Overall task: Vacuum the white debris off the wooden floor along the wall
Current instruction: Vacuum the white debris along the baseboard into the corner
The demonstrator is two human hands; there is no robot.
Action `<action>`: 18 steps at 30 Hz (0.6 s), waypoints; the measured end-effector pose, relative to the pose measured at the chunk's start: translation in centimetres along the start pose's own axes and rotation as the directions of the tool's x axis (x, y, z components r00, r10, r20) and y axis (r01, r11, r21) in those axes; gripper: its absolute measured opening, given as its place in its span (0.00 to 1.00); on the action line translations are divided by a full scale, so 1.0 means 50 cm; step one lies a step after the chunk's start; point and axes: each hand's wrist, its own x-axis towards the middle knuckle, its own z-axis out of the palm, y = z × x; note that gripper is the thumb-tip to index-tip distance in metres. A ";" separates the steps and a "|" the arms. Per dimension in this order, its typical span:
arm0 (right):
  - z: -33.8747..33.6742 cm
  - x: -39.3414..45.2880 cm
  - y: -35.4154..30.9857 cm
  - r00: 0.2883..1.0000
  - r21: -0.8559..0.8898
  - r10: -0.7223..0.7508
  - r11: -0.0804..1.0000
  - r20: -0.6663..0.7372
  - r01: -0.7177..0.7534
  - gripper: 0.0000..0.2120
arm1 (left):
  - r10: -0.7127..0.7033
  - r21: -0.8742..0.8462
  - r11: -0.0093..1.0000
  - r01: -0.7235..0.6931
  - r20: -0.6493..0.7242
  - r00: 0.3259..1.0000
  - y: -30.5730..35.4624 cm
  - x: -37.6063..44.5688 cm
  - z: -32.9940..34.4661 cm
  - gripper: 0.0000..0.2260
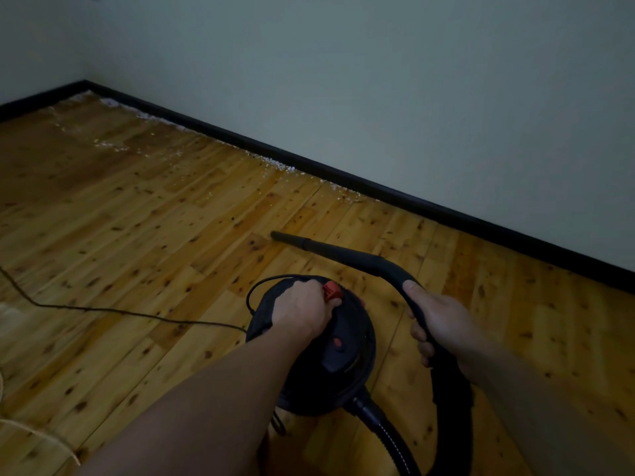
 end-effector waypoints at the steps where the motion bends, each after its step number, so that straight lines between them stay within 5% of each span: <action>1: -0.002 0.005 -0.002 1.000 0.005 -0.003 1.000 -0.013 0.003 0.23 | 0.001 0.000 1.000 -0.001 -0.001 1.000 0.002 0.007 -0.001 0.18; 18: 0.052 0.069 -0.030 0.991 -0.127 -0.120 0.986 -0.065 0.111 0.28 | 0.019 -0.023 1.000 -0.019 0.035 0.999 0.020 0.115 -0.031 0.16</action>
